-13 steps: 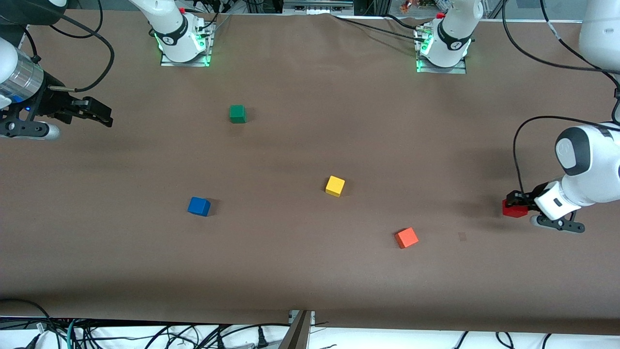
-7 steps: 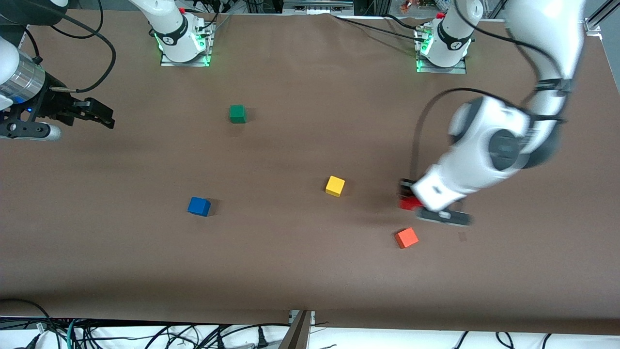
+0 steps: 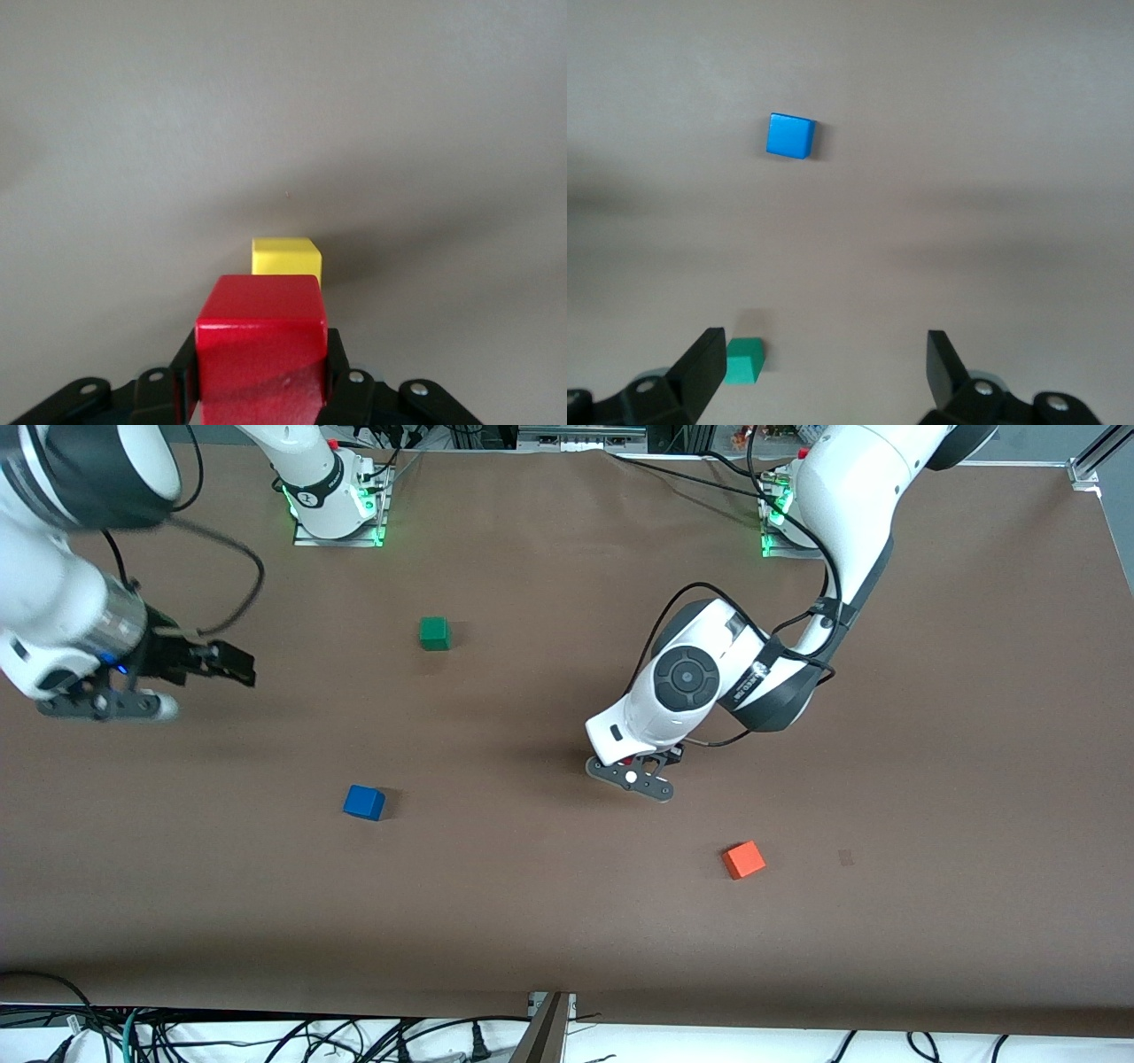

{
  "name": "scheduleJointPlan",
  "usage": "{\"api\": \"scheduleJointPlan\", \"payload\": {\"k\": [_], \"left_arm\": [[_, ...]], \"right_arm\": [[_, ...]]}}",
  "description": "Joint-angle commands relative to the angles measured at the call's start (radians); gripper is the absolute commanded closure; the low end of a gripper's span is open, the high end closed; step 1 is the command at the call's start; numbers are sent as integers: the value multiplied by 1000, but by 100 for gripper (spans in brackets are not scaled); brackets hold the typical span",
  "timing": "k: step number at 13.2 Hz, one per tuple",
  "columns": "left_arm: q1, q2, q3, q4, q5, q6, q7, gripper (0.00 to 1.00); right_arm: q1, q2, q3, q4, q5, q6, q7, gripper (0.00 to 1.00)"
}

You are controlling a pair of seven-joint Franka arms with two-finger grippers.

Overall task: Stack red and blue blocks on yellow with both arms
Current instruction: 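Carry the red cube onto the yellow cube while the right gripper reaches the blue cube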

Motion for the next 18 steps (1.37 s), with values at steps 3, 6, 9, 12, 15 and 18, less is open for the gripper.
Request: {"api": "scheduleJointPlan", "payload": {"k": [3, 6, 9, 12, 15, 18], "left_arm": [[-34, 75, 11, 33, 110, 39, -6, 100], [-48, 88, 11, 33, 108, 42, -7, 100], [-54, 88, 11, 33, 114, 42, -9, 100], [-54, 96, 12, 32, 116, 42, -10, 100], [-64, 99, 12, 24, 127, 36, -36, 100], [-65, 102, 12, 15, 127, 36, -42, 100]], "right_arm": [[29, 181, 0, 42, -2, 102, -5, 0], [66, 321, 0, 42, 9, 309, 4, 0], [101, 392, 0, 41, 6, 419, 99, 0], [91, 455, -3, 33, 6, 475, 145, 1], [89, 493, -6, 32, 6, 517, 159, 1], [88, 527, -6, 32, 7, 574, 202, 1]]}}
